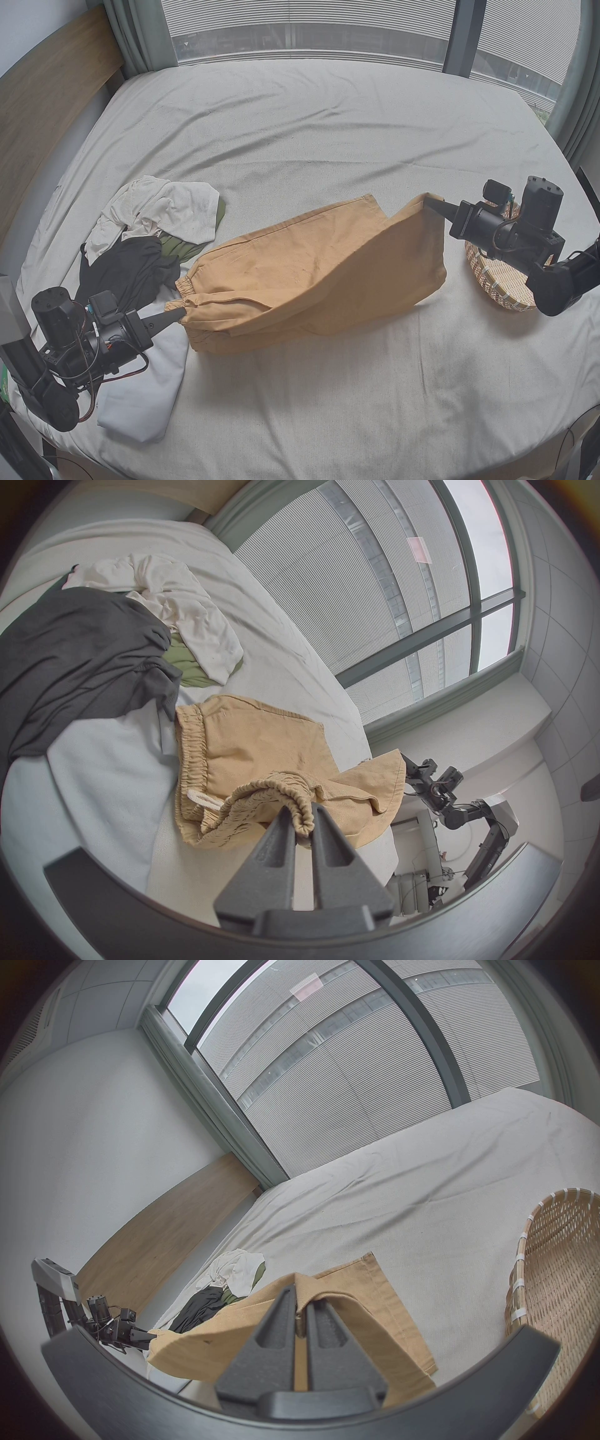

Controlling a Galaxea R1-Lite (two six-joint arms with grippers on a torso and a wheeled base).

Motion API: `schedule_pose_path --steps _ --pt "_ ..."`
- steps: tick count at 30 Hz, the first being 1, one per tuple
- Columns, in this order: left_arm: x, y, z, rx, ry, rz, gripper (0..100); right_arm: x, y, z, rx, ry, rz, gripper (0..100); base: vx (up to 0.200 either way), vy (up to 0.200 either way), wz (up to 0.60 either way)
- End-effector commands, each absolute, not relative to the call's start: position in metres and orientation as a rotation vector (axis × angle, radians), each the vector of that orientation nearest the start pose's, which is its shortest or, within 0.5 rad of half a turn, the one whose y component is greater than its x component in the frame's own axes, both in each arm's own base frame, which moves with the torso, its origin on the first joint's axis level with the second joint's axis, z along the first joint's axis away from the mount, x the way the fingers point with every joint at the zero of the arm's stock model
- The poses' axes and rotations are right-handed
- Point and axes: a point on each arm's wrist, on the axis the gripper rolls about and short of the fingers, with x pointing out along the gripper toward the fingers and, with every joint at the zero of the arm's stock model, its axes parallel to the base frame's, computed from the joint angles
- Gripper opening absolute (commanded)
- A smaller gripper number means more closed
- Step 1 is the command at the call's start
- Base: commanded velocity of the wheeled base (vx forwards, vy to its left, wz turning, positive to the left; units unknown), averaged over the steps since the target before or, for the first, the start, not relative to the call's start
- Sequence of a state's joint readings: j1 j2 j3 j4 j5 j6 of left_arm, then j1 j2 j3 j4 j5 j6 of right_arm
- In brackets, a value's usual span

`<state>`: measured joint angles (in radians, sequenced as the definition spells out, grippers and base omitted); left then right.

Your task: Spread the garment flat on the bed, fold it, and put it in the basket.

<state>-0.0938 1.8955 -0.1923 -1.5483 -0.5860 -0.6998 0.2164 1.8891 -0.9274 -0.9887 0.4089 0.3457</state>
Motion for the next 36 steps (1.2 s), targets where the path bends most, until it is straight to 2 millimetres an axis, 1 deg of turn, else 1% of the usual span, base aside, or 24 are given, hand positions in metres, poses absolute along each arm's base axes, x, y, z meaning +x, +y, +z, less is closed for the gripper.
schedule_pose_path --steps 1,15,18,27,30,36 --pt "0.244 -0.036 0.088 -0.706 0.37 -0.592 0 0.353 0.087 0.192 0.33 0.068 0.626 0 0.0 0.0 0.0" --pt "0.244 -0.036 0.088 -0.706 0.368 -0.587 0 0.379 0.093 0.188 0.327 0.088 0.623 0 0.0 0.0 0.0" --pt "0.244 -0.035 0.088 -0.708 0.367 -0.584 0 0.383 0.093 0.186 0.328 0.091 0.622 0 0.0 0.0 0.0" --pt "0.244 -0.034 0.088 -0.72 0.371 -0.576 0 0.391 0.098 0.191 0.326 0.078 0.631 0 0.0 0.0 0.0" --pt "0.246 -0.034 0.087 -0.721 0.364 -0.548 0 0.396 0.099 0.194 0.326 0.08 0.63 0 0.0 0.0 0.0" --pt "0.257 -0.032 0.087 -0.723 0.346 -0.504 0 0.404 0.1 0.19 0.327 0.083 0.628 0 0.0 0.0 0.0"
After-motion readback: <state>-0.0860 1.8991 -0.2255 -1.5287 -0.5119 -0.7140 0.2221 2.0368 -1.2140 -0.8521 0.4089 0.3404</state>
